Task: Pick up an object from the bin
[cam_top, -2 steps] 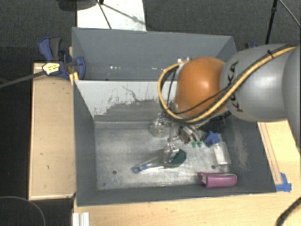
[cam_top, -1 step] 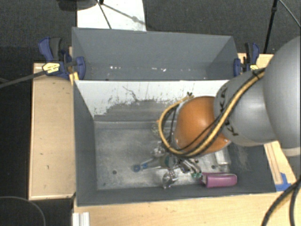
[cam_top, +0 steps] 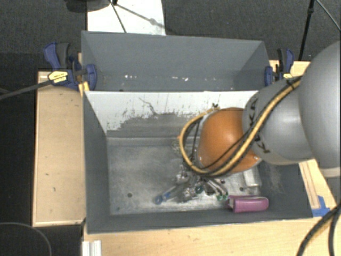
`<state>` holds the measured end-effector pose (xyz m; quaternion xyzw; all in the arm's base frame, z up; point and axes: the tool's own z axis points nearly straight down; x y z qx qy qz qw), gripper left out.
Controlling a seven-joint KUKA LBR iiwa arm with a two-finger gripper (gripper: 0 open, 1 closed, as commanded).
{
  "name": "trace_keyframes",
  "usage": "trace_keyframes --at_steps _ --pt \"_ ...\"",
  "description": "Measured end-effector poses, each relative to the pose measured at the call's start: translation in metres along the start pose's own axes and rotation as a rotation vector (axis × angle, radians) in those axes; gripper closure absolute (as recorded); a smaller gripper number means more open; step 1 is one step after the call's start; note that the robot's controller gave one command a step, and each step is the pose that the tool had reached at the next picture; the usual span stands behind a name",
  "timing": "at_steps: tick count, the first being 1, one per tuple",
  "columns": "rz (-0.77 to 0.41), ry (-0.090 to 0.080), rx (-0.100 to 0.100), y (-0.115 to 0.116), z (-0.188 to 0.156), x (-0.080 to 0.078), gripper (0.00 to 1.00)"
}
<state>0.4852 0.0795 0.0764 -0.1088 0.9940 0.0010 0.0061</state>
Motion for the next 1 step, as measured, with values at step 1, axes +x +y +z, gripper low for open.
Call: trace_keyframes --at_steps 1 --pt "-0.175 0.002 0.002 -0.0116 -0.1406 -0.0182 1.0"
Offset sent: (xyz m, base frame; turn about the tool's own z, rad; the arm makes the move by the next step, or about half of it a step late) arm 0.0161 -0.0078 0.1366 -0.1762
